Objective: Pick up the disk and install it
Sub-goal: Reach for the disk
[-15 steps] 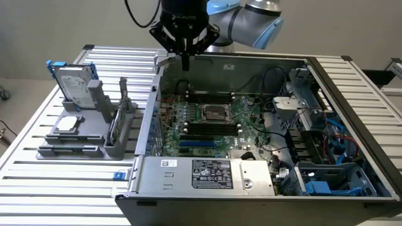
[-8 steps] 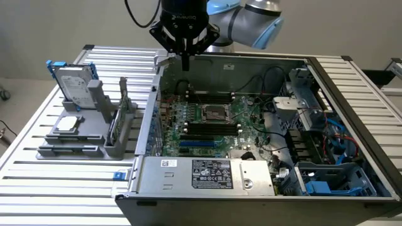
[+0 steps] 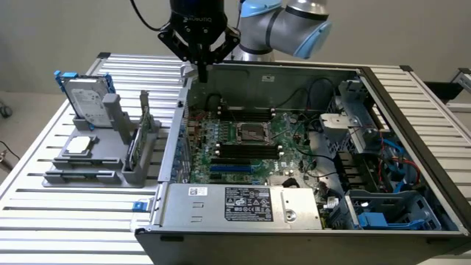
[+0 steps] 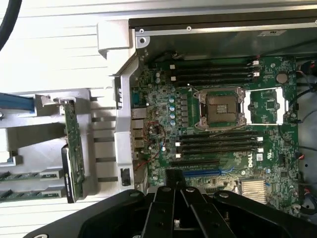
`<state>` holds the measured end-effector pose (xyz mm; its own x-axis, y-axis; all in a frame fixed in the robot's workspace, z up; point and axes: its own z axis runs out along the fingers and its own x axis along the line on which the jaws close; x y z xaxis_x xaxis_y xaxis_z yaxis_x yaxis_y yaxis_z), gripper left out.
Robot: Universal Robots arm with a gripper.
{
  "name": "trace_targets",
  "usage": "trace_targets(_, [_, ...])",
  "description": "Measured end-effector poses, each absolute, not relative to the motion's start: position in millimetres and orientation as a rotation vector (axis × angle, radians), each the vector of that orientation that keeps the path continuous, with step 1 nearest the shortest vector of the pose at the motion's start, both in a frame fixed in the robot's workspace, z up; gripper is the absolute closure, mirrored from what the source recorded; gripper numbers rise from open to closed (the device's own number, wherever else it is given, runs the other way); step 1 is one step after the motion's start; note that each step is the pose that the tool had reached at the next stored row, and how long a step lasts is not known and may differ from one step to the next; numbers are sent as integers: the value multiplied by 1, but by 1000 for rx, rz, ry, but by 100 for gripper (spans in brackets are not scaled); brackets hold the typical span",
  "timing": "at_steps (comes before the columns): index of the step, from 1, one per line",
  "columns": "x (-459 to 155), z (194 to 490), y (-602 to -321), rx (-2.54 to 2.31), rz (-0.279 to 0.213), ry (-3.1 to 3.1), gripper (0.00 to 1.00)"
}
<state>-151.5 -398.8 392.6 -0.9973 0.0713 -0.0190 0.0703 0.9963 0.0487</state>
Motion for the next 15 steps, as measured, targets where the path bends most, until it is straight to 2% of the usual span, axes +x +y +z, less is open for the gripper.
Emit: trace_targets(15, [-220,393,-376,110,68,3118,89])
